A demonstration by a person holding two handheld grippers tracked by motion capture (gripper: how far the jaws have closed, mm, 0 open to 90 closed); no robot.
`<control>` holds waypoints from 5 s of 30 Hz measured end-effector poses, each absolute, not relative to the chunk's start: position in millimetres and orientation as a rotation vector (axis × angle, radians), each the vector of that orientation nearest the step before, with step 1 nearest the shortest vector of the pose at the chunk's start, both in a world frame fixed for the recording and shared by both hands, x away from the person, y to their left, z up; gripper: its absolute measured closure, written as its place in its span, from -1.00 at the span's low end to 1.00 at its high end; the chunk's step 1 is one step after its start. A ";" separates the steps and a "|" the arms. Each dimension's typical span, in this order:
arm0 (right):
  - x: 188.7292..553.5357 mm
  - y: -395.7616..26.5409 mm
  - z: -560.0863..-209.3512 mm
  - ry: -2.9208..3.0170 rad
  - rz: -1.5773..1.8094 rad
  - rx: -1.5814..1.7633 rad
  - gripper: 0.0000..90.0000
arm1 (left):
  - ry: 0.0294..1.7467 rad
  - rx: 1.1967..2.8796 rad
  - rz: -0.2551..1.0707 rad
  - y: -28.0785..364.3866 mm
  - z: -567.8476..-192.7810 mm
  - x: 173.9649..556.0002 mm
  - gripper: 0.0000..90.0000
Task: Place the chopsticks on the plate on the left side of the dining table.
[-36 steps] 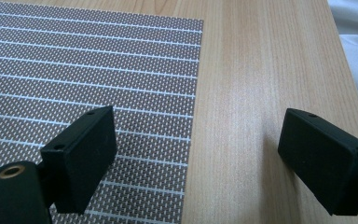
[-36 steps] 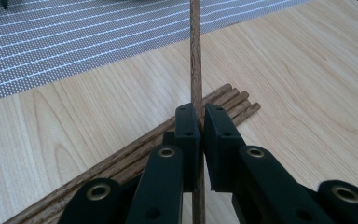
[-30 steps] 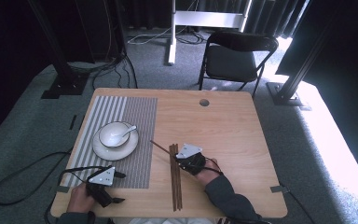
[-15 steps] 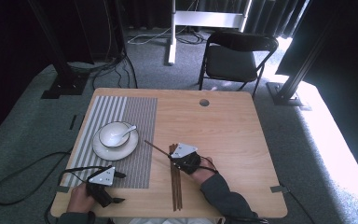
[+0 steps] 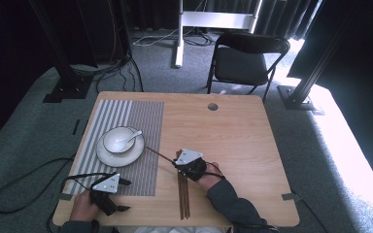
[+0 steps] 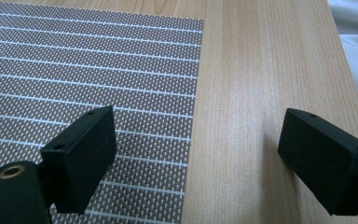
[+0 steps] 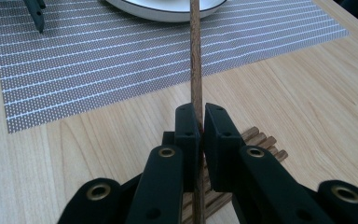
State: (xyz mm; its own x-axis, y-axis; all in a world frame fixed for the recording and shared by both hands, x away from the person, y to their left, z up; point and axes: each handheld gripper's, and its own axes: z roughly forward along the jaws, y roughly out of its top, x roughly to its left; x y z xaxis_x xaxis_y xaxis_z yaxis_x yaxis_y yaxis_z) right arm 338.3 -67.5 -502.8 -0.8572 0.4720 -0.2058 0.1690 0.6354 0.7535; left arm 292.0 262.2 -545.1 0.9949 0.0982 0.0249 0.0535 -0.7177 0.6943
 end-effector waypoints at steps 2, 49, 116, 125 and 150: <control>338.6 -66.4 -502.9 2.475 1.085 0.507 0.87 | 0.105 2.372 0.077 262.2 -545.1 292.0 -0.74; 335.8 -35.4 -503.3 2.532 1.102 0.341 0.87 | 0.104 2.373 0.077 262.2 -545.1 292.0 -0.74; 347.1 -1.6 -494.7 2.567 1.132 0.181 0.87 | 0.107 2.372 0.076 262.2 -545.0 291.9 -0.74; 348.3 7.0 -493.2 2.573 1.136 0.162 0.87 | 0.106 2.372 0.075 262.1 -545.1 291.9 -0.74; 354.0 21.9 -490.2 2.585 1.133 0.128 0.87 | 0.107 2.372 0.075 262.1 -545.1 291.8 -0.74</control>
